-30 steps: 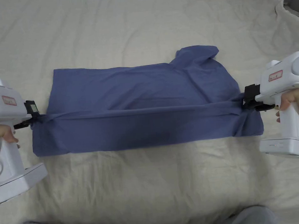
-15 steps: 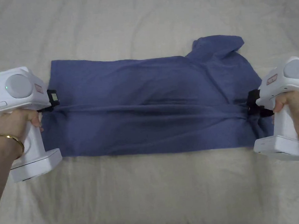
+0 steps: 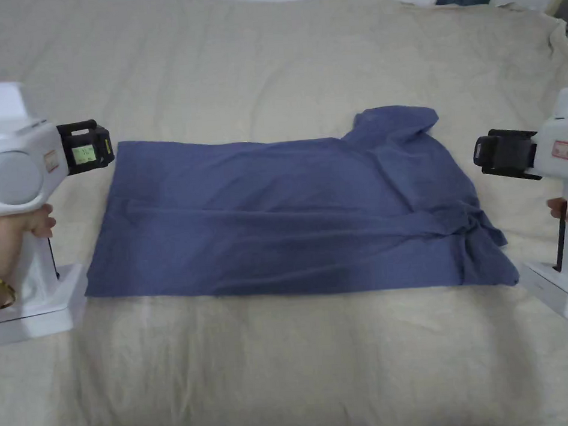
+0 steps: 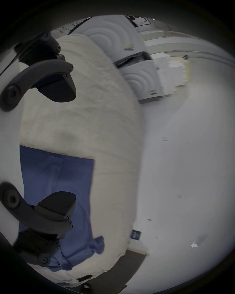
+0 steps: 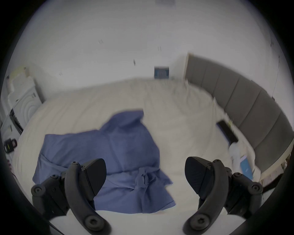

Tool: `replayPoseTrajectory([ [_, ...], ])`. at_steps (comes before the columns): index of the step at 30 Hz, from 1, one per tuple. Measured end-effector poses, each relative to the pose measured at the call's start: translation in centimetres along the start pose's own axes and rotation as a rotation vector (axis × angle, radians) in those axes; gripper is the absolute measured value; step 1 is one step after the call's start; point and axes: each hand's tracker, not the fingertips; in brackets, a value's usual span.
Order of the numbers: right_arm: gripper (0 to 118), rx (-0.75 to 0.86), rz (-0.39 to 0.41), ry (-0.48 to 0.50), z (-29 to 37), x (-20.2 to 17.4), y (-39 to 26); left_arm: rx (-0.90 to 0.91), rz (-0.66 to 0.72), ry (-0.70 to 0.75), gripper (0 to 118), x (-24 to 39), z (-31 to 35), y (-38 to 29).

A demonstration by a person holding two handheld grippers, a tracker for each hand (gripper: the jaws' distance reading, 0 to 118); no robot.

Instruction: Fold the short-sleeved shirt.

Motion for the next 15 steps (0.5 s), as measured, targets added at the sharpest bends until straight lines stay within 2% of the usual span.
replayPoseTrajectory([
  [2, 106, 0.123, 0.007, -0.012, 3.6, -0.1, -1.1, 0.089, -0.029, -0.007, 116, 0.5, 3.0, -0.5],
  [5, 109, 0.242, -0.021, 0.023, 7.6, -0.4, -3.2, 0.173, -0.078, -0.049, 116, 1.3, 6.7, -2.0],
  [11, 109, 0.375, 0.01, 0.028, 11.8, -1.9, -6.7, 0.252, -0.118, -0.117, 112, 2.6, 11.6, -5.4],
  [13, 108, 0.38, -0.013, 0.043, 12.6, -2.1, -7.5, 0.252, -0.112, -0.142, 104, 2.5, 12.1, -6.3],
  [14, 106, 0.379, -0.038, 0.053, 12.4, -1.8, -7.8, 0.247, -0.107, -0.151, 96, 2.5, 12.5, -6.6],
  [15, 100, 0.379, -0.053, 0.057, 12.7, -1.8, -8.2, 0.244, -0.102, -0.157, 82, 2.5, 12.8, -6.8],
])
